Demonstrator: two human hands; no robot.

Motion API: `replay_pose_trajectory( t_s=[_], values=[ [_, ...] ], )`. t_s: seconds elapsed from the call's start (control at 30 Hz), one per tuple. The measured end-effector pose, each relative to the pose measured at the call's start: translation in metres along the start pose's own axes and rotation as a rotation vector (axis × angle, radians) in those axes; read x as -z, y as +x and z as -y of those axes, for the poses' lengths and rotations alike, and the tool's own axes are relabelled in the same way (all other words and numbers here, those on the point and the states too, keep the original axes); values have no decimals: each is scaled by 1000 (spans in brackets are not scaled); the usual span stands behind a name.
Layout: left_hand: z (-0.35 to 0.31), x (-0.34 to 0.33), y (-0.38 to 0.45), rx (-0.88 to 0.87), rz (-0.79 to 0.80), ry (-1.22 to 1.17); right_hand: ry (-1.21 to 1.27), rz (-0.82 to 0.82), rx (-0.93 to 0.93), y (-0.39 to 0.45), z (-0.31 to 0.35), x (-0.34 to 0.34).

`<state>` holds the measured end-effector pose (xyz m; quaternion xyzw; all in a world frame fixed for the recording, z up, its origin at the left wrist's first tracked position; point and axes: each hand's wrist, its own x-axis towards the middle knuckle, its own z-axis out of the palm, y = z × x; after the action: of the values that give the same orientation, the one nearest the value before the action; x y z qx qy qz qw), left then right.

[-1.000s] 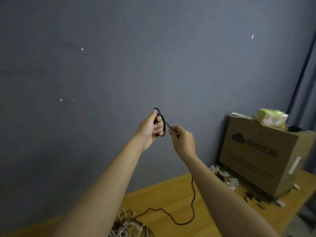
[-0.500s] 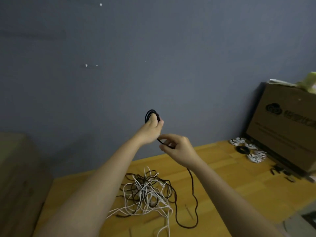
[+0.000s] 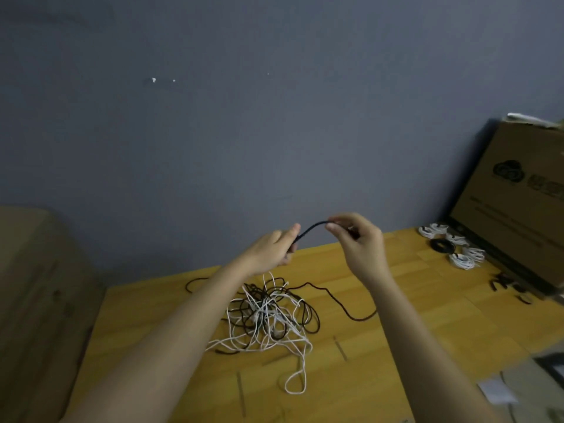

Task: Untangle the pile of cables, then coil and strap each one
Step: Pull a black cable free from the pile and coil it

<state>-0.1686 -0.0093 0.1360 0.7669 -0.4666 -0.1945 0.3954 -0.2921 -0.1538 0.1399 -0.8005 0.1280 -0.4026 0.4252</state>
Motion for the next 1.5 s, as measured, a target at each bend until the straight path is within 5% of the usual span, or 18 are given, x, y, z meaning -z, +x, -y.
replay_pose_trajectory(
  t_s=[0.27,0.47,0.67,0.87,1.1,1.2,1.3,1.4,1.5],
  values=[
    [8,-22,-27,105,122,-813,451,348,-546,-42,-20,-38],
    [34,-42,-45,273,49,-888,733,438,-697,-99,-35,-63],
    [54,-74,-55,344,50,-770,477,262,-784,-142,-41,-65],
    [58,-97,-62,362,188,-911,401,55,-803,-163,-44,-63],
    [48,-92,-43,317,23,-1202,205,161,-768,-201,-69,-67],
    [41,-99,-33,230,-23,-853,17,366,-695,-207,-76,-70],
    [42,-113,-25,154,50,-280,-312,617,-354,-199,-80,-54],
    [45,-132,-15,81,75,88,-543,687,-40,-182,-85,-19],
    [40,-162,-7,82,104,335,-565,662,58,-160,-92,21]
  ],
)
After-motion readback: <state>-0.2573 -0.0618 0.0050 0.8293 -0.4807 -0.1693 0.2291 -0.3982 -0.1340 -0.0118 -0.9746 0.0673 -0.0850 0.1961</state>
